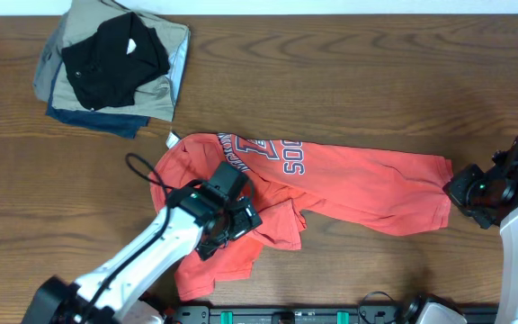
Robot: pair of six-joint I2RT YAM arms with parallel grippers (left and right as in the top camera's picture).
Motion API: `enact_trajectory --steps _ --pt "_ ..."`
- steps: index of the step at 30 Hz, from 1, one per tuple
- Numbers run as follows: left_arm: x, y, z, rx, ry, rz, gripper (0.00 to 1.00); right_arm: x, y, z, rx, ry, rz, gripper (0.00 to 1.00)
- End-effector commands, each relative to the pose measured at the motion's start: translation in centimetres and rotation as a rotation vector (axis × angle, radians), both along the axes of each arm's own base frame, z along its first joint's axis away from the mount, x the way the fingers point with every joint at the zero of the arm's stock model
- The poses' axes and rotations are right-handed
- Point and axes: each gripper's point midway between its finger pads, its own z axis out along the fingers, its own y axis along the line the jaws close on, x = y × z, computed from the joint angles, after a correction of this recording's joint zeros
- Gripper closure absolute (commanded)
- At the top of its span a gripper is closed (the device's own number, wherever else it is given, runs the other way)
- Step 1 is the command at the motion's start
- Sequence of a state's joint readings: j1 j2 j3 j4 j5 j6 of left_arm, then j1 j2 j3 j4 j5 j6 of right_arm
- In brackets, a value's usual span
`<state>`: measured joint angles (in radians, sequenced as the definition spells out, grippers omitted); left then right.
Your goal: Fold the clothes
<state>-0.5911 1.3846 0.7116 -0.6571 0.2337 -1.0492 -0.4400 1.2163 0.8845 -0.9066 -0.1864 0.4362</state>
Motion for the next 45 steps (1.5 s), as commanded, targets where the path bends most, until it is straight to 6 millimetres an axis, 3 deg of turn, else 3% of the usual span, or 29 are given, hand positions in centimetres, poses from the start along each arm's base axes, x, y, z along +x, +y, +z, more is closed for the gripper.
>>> enact_trajectory --steps 1,5,11,22,23,29,33,38,45 --pt "0.2 -0.3 -0.8 0.0 -0.003 -0.027 0.01 0.5 0.0 0.7 -0.005 -0.024 0.001 0.99" --pt "1.2 -0.9 -0.6 -0.025 -0.043 -0.027 0.05 0.4 0.0 0.7 -0.005 -0.024 0.002 0.99" --pt "1.3 -1.0 -0.6 -0.03 -0.048 -0.026 0.26 0.5 0.0 0.7 -0.007 -0.024 0.005 0.99" --pt "1.3 -1.0 -0.6 -0.027 -0.045 -0.026 0.81 0.4 0.0 0.7 -0.008 -0.023 0.008 0.99" --pt "1.3 -1.0 -0.6 -0.027 -0.045 -0.026 0.94 0.4 0.0 0.7 -0.008 -0.023 0.008 0.99" --pt "1.3 -1.0 -0.5 -0.029 -0.05 -0.027 0.94 0.3 0.0 0.7 -0.007 -0.017 0.011 0.99" --pt "1.5 -1.1 0.7 -0.05 -0.086 -0.04 0.94 0.1 -0.1 0.6 -0.014 -0.008 0.007 0.99" --pt "1.9 -1.3 4.5 -0.108 -0.199 -0.071 0.94 0.0 -0.4 0.5 -0.029 -0.001 0.001 0.99" --pt "1.7 0.5 10.8 -0.156 -0.42 -0.039 0.94 -0.1 -0.3 0.5 -0.026 0.003 0.001 0.99"
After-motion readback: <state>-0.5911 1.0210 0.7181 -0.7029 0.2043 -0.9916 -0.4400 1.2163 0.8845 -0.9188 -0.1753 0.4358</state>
